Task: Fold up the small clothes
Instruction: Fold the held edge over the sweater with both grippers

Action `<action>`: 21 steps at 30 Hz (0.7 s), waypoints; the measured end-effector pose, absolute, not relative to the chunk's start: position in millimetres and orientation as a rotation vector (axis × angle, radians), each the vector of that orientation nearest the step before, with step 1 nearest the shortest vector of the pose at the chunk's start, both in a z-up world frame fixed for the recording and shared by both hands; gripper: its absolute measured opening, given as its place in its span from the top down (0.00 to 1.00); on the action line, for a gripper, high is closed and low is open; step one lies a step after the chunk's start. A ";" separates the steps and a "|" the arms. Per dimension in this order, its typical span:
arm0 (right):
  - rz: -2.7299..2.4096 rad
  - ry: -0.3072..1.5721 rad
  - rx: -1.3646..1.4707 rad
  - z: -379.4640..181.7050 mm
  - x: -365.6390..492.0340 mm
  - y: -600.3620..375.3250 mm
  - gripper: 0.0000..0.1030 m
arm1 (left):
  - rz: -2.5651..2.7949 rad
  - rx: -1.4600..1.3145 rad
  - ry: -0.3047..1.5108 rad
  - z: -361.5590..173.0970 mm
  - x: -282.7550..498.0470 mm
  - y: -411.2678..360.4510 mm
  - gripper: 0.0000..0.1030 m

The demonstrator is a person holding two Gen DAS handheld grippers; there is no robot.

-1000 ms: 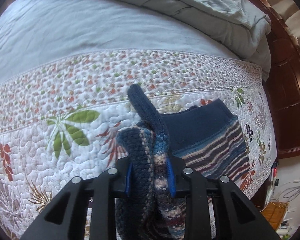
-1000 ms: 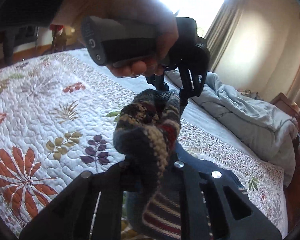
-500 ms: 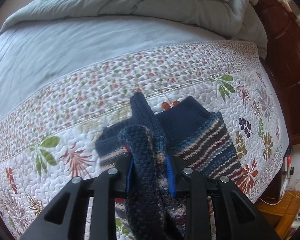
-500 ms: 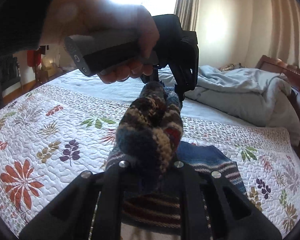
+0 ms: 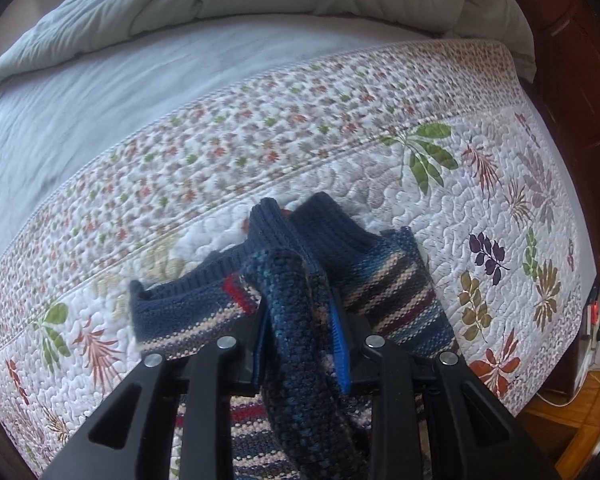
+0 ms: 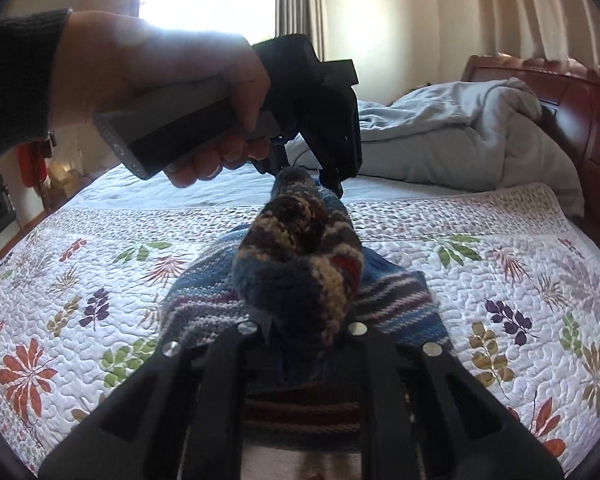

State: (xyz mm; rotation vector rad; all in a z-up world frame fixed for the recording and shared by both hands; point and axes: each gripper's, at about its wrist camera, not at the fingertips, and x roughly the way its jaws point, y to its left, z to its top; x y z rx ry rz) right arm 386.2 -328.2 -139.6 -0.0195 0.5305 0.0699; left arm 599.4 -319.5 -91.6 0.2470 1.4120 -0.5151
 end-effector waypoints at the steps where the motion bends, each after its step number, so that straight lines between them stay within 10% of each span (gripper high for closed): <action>1: 0.068 0.518 -0.002 -141.4 383.6 -335.6 0.89 | -0.516 0.260 1.417 -94.8 598.6 -327.0 0.74; 21: 0.111 0.597 0.236 -187.5 370.2 -411.0 0.89 | -0.496 0.384 1.450 -135.0 585.4 -407.5 0.81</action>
